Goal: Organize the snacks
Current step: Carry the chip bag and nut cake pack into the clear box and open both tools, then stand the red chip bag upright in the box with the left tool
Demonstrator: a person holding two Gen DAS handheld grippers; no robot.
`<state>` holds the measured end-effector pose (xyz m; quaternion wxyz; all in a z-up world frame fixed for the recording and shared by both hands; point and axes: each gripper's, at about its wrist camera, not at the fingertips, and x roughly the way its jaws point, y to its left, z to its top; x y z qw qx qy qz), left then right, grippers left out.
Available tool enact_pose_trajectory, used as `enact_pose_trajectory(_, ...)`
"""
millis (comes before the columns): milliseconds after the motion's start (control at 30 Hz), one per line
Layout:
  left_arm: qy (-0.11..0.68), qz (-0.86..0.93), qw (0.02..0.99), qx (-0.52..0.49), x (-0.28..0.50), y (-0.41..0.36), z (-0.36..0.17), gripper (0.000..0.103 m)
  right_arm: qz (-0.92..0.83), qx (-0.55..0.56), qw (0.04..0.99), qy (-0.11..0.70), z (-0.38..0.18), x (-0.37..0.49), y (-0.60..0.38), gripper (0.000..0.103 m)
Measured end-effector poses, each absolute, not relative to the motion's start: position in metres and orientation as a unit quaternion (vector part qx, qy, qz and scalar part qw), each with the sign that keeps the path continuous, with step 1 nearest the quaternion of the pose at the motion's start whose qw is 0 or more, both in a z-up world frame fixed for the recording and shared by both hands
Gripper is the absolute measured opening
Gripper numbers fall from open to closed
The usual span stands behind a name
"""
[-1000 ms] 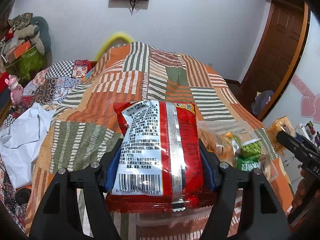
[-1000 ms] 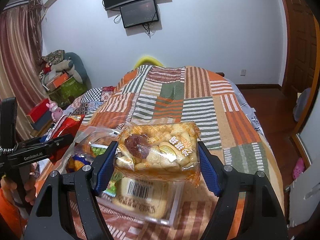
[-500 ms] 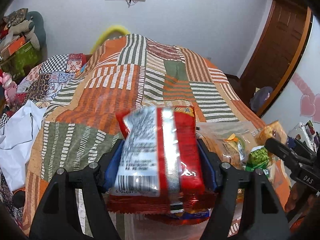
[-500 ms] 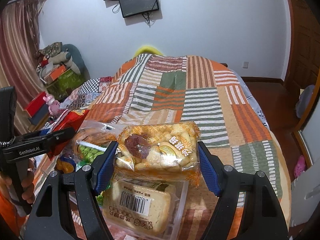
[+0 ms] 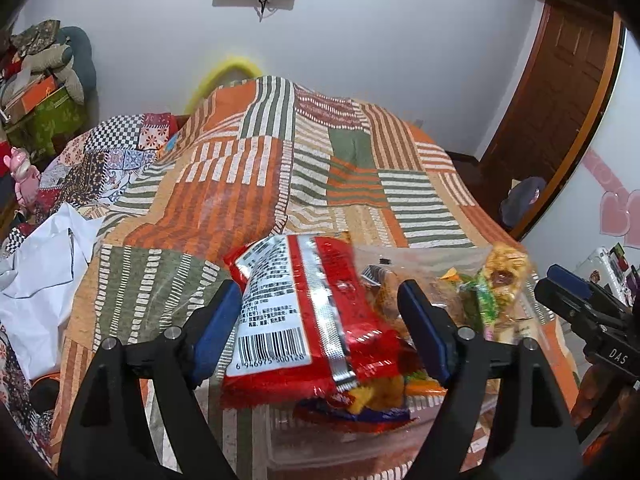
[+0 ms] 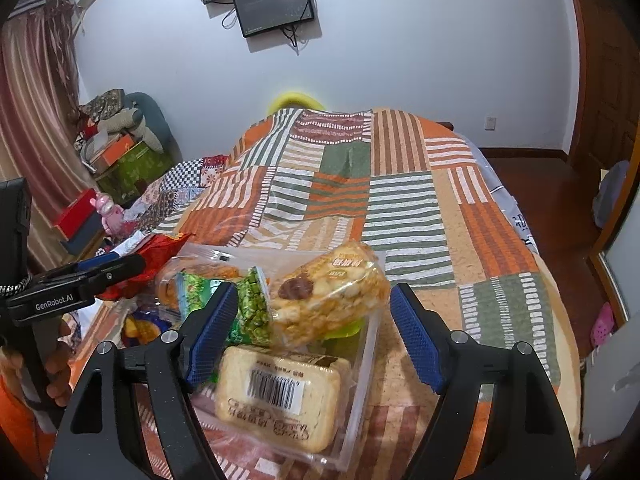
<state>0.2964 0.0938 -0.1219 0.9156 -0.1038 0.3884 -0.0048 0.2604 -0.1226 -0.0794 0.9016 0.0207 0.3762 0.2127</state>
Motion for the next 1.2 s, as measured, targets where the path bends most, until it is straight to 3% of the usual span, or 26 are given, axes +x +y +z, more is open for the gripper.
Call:
enact_pose_trajectory(367, 0.315, -0.028, 0.946, -0.072, 0.236, 0.076, -0.054, 0.081, 0.231, 0.023, 0.920, 0.317, -0.027, 0.218, -0.128, 0.077)
enact_pose_trajectory(500, 0.281, -0.011, 0.958, -0.053, 0.212, 0.076, -0.038, 0.094, 0.244, 0.027, 0.925, 0.290, -0.010, 0.198, -0.129, 0.080)
enact_pose_trajectory(867, 0.347, 0.053, 0.933, -0.075, 0.252, 0.128, -0.089, 0.095, 0.260, 0.023, 0.921, 0.288, -0.022, 0.191, -0.124, 0.082)
enact_pose_trajectory(1100, 0.399, 0.052, 0.910, -0.099, 0.296, 0.146, -0.143, 0.080, 0.253, 0.035, 0.913, 0.319, -0.051, 0.209, -0.125, 0.082)
enact_pose_trajectory(1200, 0.412, 0.054, 0.904, -0.102, 0.307, 0.150, -0.159, 0.069, 0.255, 0.047, 0.905, 0.336, -0.062, 0.216, -0.126, 0.082)
